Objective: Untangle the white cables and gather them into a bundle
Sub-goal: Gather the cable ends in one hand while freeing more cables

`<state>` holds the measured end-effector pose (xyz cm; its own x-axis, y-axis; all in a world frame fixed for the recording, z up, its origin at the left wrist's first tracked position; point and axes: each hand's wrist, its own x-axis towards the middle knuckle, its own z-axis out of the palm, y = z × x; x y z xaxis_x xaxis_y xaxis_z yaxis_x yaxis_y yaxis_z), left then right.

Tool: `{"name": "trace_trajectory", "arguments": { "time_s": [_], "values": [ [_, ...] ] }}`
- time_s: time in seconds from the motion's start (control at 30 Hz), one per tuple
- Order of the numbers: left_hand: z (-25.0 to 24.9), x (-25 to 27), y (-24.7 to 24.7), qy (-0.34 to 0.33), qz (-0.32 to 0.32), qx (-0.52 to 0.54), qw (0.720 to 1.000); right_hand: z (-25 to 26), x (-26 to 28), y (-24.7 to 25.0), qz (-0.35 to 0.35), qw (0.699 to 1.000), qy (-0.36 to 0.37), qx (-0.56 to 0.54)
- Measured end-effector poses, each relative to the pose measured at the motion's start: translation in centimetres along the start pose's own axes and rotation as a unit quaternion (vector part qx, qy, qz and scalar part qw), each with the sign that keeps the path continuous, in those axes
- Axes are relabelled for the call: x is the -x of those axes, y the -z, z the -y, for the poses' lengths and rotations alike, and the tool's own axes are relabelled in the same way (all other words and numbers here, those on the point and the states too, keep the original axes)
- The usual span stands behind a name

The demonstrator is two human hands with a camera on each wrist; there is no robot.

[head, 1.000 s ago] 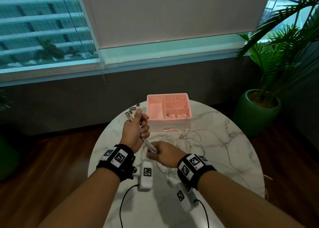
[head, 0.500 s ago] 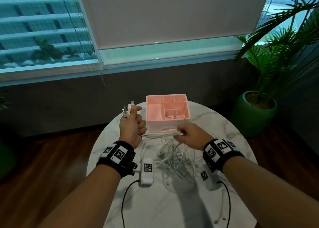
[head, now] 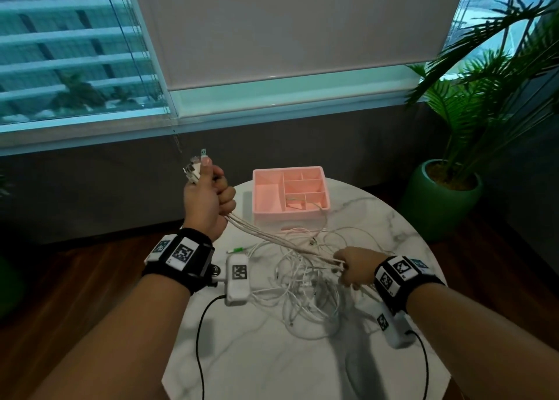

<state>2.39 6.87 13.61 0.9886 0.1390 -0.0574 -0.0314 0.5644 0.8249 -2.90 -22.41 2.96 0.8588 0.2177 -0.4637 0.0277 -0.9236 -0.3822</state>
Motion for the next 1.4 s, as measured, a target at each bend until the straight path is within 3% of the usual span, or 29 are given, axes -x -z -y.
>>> {"name": "trace_trajectory", "arguments": {
  "time_s": [0.1,0.17,0.23,0.27,0.37,0.47,0.57,0.7,0.83,1.0,1.1,1.17,1.23,1.33,1.4],
  "values": [
    [0.4,-0.2,1.1,0.006,-0.021,0.012,1.000,-2.7,0.2,1.4,-0.104,0.989,-0.016,-0.106],
    [0.9,-0.2,1.6,0.011,-0.028,0.022,0.999,-3.6,0.3,2.8,-0.226,0.962,-0.013,-0.153],
    [1.2,-0.2,1.7,0.015,-0.031,0.031,0.999,-3.7,0.5,3.9,-0.296,0.934,-0.006,-0.199],
    [1.2,-0.3,1.7,0.015,-0.031,0.034,0.999,-3.9,0.6,4.2,-0.290,0.937,-0.013,-0.196],
    [1.1,-0.3,1.2,0.011,-0.030,0.035,0.999,-4.1,0.6,4.4,-0.163,0.982,-0.078,-0.060],
    [1.0,-0.1,0.2,0.006,-0.029,0.030,0.999,-2.5,0.6,4.5,-0.109,0.991,-0.080,-0.024],
    [1.2,0.2,-0.8,0.009,-0.021,0.032,0.999,2.3,1.2,5.0,-0.087,0.991,0.035,-0.092],
    [1.8,0.6,-2.2,0.026,0.006,0.041,0.999,9.9,0.9,4.7,-0.074,0.961,0.183,-0.191],
    [0.6,0.6,-2.6,0.020,0.012,0.051,0.998,13.3,-0.8,2.9,-0.014,0.933,0.247,-0.262],
    [-4.5,-1.3,-0.3,-0.040,-0.027,0.085,0.995,6.2,-2.0,1.1,-0.032,0.988,0.105,-0.111],
    [-6.1,-2.0,1.3,-0.065,-0.039,0.101,0.992,1.4,-2.3,1.3,-0.035,0.996,0.031,-0.070],
    [-5.8,-2.1,1.8,-0.064,-0.047,0.089,0.993,0.0,-2.4,2.3,-0.083,0.991,0.010,-0.103],
    [-4.7,-2.0,2.1,-0.058,-0.055,0.064,0.995,0.1,-2.1,4.7,-0.174,0.976,-0.003,-0.133],
    [-2.6,-1.8,2.5,-0.043,-0.060,0.033,0.997,0.9,-0.8,9.4,-0.334,0.928,-0.002,-0.164],
    [-1.3,-1.7,2.7,-0.030,-0.058,0.025,0.998,1.1,0.5,12.4,-0.386,0.903,0.016,-0.189]
  ]
}}
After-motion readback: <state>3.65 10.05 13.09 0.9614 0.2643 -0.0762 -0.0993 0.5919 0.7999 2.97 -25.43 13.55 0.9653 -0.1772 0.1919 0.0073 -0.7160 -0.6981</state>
